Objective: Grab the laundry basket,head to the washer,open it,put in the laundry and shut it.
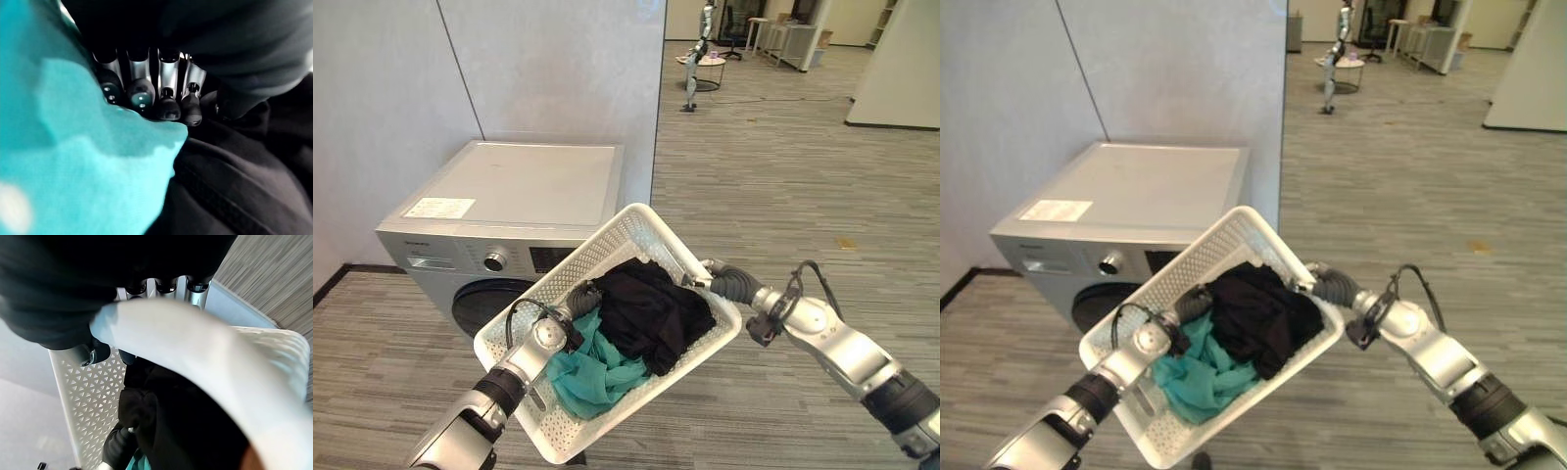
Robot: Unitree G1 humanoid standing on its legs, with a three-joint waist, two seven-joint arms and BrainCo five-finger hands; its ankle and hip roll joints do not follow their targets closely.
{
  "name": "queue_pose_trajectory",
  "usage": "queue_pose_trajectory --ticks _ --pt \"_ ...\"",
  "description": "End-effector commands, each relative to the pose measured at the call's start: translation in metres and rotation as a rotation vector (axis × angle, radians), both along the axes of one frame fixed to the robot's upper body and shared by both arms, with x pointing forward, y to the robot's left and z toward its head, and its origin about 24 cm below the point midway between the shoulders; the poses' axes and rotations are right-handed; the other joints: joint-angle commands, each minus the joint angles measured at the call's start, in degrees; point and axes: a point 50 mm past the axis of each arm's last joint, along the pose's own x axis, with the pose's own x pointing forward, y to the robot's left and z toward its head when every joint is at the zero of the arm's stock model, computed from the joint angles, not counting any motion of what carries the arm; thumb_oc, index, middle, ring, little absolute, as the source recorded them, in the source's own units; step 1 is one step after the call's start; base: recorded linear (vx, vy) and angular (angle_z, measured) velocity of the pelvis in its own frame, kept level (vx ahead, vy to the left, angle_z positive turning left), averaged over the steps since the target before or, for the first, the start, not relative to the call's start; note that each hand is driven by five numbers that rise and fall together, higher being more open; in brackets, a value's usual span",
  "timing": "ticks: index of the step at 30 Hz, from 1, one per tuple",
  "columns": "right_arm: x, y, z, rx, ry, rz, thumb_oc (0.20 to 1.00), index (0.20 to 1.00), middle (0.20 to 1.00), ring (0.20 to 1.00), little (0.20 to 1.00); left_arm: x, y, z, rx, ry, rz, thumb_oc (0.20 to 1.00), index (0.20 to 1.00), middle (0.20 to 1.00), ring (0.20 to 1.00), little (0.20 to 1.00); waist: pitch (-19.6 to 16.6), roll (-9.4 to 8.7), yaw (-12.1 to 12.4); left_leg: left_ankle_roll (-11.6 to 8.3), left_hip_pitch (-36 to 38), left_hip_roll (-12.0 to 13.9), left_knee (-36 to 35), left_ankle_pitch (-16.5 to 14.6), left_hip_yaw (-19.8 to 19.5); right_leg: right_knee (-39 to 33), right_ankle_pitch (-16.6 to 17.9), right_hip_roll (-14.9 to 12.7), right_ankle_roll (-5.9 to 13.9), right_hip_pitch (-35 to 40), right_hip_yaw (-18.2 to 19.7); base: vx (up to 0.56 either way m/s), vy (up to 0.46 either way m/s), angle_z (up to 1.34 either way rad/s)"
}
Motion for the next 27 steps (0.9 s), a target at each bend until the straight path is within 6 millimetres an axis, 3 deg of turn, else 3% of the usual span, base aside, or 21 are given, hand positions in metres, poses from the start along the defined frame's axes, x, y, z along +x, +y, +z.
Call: queue_pose_trajectory --ticks 1,2,3,4,6,7,8,9,11,13,19,21,22,23,24,25,27 --pt "0.010 0.082 0.112 0.573 -0.283 0.339 0.200 0.200 0.200 0.200 0.200 0.008 -0.054 0.016 -0.029 -0.059 -0.202 0.200 0.200 0.200 0.200 0.200 -2.21 -1.22 4.58 -1.25 7.39 4.68 12.44 -15.89 -0.76 7.76 -0.68 -2.23 -1.87 -8.78 -3.99 0.03 -0.019 0.13" --pt "0.024 0.087 0.114 0.596 -0.250 0.297 0.200 0.200 0.200 0.200 0.200 0.008 -0.057 0.017 -0.031 -0.058 -0.211 0.200 0.200 0.200 0.200 0.200 -2.50 -1.30 5.69 -1.21 7.55 4.52 12.81 -16.22 -0.93 7.89 -0.59 -2.49 -1.76 -8.46 -4.13 0.03 -0.015 0.10" --pt "0.024 0.087 0.115 0.596 -0.251 0.298 0.200 0.200 0.200 0.200 0.200 0.009 -0.057 0.017 -0.031 -0.058 -0.210 0.200 0.200 0.200 0.200 0.200 -2.46 -1.29 5.66 -1.21 7.55 4.52 12.83 -16.23 -0.92 7.91 -0.60 -2.50 -1.76 -8.46 -4.12 0.03 -0.012 0.07" --pt "0.040 0.090 0.125 0.636 -0.237 0.250 0.200 0.200 0.200 0.200 0.200 0.010 -0.059 0.020 -0.037 -0.063 -0.213 0.200 0.200 0.200 0.200 0.200 -2.70 -1.35 6.72 -1.16 7.29 4.23 13.45 -16.40 -1.38 8.14 -0.49 -2.68 -1.72 -8.53 -4.20 0.01 -0.004 0.05" --pt "0.048 0.091 0.131 0.653 -0.237 0.223 0.200 0.200 0.200 0.200 0.200 0.011 -0.059 0.021 -0.039 -0.068 -0.215 0.200 0.200 0.200 0.200 0.200 -2.78 -1.40 7.07 -1.18 7.03 4.23 13.72 -16.43 -1.49 8.15 -0.47 -2.76 -1.70 -8.56 -4.34 0.00 -0.019 0.03" --pt "0.064 0.090 0.140 0.701 -0.232 0.144 0.200 0.200 0.200 0.200 0.200 0.014 -0.058 0.024 -0.040 -0.075 -0.204 0.200 0.200 0.200 0.200 0.200 -2.88 -1.60 7.80 -1.24 6.47 4.14 14.07 -16.36 -1.91 8.16 -0.37 -2.79 -1.70 -8.60 -4.73 -0.01 -0.026 0.06" --pt "0.064 0.090 0.141 0.701 -0.232 0.145 0.200 0.200 0.200 0.200 0.200 0.014 -0.058 0.024 -0.040 -0.076 -0.203 0.200 0.200 0.200 0.200 0.200 -2.85 -1.61 7.74 -1.24 6.43 4.13 14.11 -16.37 -1.95 8.17 -0.37 -2.80 -1.70 -8.61 -4.75 -0.01 -0.030 0.10" --pt "0.079 0.086 0.157 0.769 -0.239 0.070 0.200 0.200 0.200 0.200 0.200 0.016 -0.057 0.024 -0.041 -0.071 -0.190 0.200 0.200 0.200 0.200 0.200 -2.85 -1.75 8.14 -1.33 5.94 4.06 14.23 -16.26 -2.38 7.97 -0.18 -2.80 -1.72 -8.57 -5.08 0.00 -0.016 0.12" --pt "0.087 0.080 0.166 0.788 -0.246 0.023 0.200 0.200 0.200 0.200 0.200 0.018 -0.054 0.024 -0.035 -0.072 -0.180 0.200 0.200 0.200 0.200 0.200 -2.87 -1.87 8.32 -1.36 5.57 3.96 14.31 -16.23 -2.73 7.82 -0.08 -2.81 -1.71 -8.57 -5.35 0.00 -0.014 0.10" --pt "0.103 0.059 0.187 0.848 -0.270 -0.109 0.200 0.200 0.200 0.200 0.200 0.020 -0.049 0.022 -0.019 -0.060 -0.162 0.200 0.200 0.200 0.200 0.200 -2.98 -1.99 8.90 -1.60 4.94 3.99 14.50 -16.49 -3.30 7.86 -0.31 -2.70 -1.55 -8.56 -6.10 0.02 -0.014 0.12" --pt "0.114 0.024 0.209 0.895 -0.308 -0.268 0.200 0.200 0.200 0.200 0.200 0.028 -0.036 0.033 -0.025 -0.097 -0.117 0.200 0.200 0.200 0.200 0.200 -3.06 -2.31 9.71 -1.86 3.81 4.07 14.61 -16.37 -4.08 7.47 -0.08 -2.52 -1.48 -8.61 -7.32 0.04 -0.012 0.11" --pt "0.118 0.000 0.212 0.904 -0.316 -0.359 0.200 0.200 0.200 0.200 0.200 0.045 -0.023 0.061 -0.021 -0.197 -0.057 0.200 0.200 0.200 0.200 0.200 -3.33 -2.46 10.14 -2.09 3.21 4.04 14.31 -16.07 -4.40 6.94 0.08 -2.34 -1.41 -8.81 -7.91 0.04 -0.007 0.05" --pt "0.118 0.000 0.213 0.905 -0.317 -0.358 0.200 0.200 0.200 0.200 0.200 0.045 -0.023 0.061 -0.020 -0.198 -0.057 0.200 0.200 0.200 0.200 0.200 -3.28 -2.48 10.10 -2.10 3.17 4.04 14.31 -16.05 -4.43 6.91 0.09 -2.34 -1.42 -8.82 -7.95 0.03 -0.010 0.06" --pt "0.118 -0.007 0.215 0.909 -0.323 -0.383 0.200 0.200 0.200 0.200 0.200 0.053 -0.016 0.077 -0.022 -0.251 -0.031 0.200 0.200 0.200 0.200 0.200 -3.38 -2.53 10.33 -2.16 3.07 4.06 14.12 -16.02 -4.51 6.64 0.14 -2.30 -1.38 -8.78 -8.22 0.03 -0.007 0.12" --pt "0.118 -0.016 0.217 0.931 -0.329 -0.418 0.200 0.200 0.200 0.200 0.200 0.065 -0.007 0.107 -0.026 -0.353 0.011 0.200 0.200 0.200 0.200 0.200 -3.75 -2.52 10.59 -2.30 2.91 4.11 13.67 -15.69 -4.54 6.12 0.38 -2.17 -1.25 -8.70 -8.67 0.03 -0.007 0.15" --pt "0.118 -0.016 0.218 0.932 -0.330 -0.418 0.200 0.200 0.200 0.200 0.200 0.065 -0.007 0.108 -0.026 -0.355 0.011 0.200 0.200 0.200 0.200 0.200 -3.68 -2.56 10.58 -2.31 2.89 4.11 13.64 -15.66 -4.56 6.08 0.40 -2.16 -1.25 -8.70 -8.70 0.04 -0.004 0.15" --pt "0.120 -0.023 0.214 0.936 -0.317 -0.458 0.200 0.200 0.200 0.200 0.200 0.083 0.001 0.145 0.029 -0.469 0.058 0.200 0.200 0.200 0.200 0.200 -3.98 -2.56 10.53 -2.52 2.83 4.27 12.67 -15.27 -4.64 5.51 0.52 -1.96 -1.10 -8.62 -9.06 0.04 -0.001 0.06"
